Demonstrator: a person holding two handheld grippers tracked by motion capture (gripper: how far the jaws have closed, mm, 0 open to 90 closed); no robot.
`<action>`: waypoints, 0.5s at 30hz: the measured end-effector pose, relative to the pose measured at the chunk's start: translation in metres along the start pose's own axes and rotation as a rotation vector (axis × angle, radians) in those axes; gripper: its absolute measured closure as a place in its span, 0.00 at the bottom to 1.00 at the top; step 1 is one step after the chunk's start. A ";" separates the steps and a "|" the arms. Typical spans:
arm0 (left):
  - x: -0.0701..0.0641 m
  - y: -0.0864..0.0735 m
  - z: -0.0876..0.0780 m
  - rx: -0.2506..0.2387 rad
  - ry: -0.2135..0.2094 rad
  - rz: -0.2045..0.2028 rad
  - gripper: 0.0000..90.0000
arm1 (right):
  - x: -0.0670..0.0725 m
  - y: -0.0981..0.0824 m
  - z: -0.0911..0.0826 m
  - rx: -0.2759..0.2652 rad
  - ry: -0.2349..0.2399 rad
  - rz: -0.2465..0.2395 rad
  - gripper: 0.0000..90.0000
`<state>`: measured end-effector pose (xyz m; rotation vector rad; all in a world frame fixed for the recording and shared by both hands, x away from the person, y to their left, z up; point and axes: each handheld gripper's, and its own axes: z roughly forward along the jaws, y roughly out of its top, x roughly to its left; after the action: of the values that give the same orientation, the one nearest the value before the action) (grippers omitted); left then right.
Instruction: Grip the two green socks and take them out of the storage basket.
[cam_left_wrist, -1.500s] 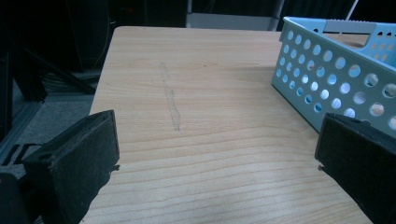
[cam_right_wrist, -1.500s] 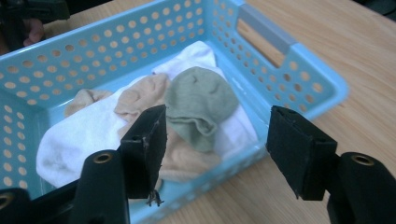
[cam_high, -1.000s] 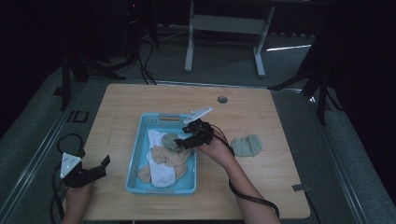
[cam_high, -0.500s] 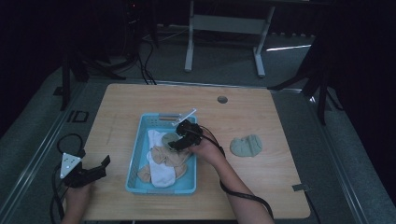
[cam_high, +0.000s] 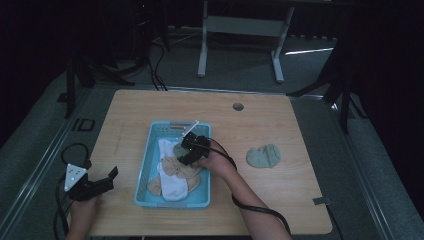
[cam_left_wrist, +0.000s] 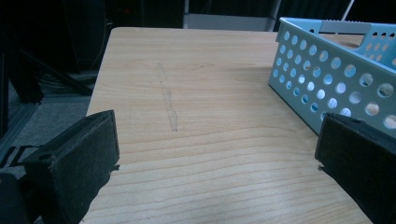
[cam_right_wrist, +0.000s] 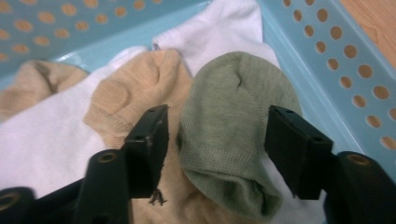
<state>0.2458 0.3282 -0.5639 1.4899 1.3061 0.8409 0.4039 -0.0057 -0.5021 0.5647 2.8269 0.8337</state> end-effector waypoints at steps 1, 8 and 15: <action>0.000 0.000 0.000 0.000 0.000 0.000 0.00 | 0.002 0.001 0.004 0.020 0.002 -0.012 0.50; 0.000 0.000 0.000 0.000 -0.001 0.000 0.00 | 0.004 0.002 0.007 0.057 -0.022 -0.024 0.78; 0.000 0.000 0.000 0.001 0.000 0.000 0.00 | 0.004 0.001 -0.003 0.011 -0.038 -0.001 0.90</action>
<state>0.2459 0.3283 -0.5638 1.4902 1.3068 0.8408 0.4002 -0.0049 -0.4990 0.5743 2.7988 0.7986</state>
